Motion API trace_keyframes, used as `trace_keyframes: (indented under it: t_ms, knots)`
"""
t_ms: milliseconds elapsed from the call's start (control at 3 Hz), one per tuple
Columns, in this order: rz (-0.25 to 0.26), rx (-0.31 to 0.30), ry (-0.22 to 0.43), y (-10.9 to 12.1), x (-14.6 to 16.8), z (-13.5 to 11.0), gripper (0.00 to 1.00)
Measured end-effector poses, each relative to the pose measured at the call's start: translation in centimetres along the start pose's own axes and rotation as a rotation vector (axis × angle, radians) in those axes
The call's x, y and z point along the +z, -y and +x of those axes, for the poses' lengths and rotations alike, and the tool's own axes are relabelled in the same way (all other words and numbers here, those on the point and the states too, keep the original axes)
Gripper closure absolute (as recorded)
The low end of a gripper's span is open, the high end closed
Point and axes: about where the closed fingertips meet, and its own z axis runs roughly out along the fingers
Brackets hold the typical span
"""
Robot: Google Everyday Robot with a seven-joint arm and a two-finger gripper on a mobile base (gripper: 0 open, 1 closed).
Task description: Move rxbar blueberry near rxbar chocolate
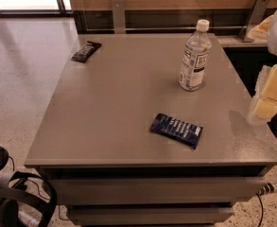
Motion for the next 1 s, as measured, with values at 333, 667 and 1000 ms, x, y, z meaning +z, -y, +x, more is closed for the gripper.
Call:
trace_keyframes:
  t_ms: [333,667,1000]
  knots:
    - [0.000,0.000,0.000,0.0,0.0,0.0,0.00]
    - [0.015,0.022,0.055,-0.4,0.5,0.1,0.00]
    - [0.030,0.084,0.195,-2.0,3.0,1.6,0.00]
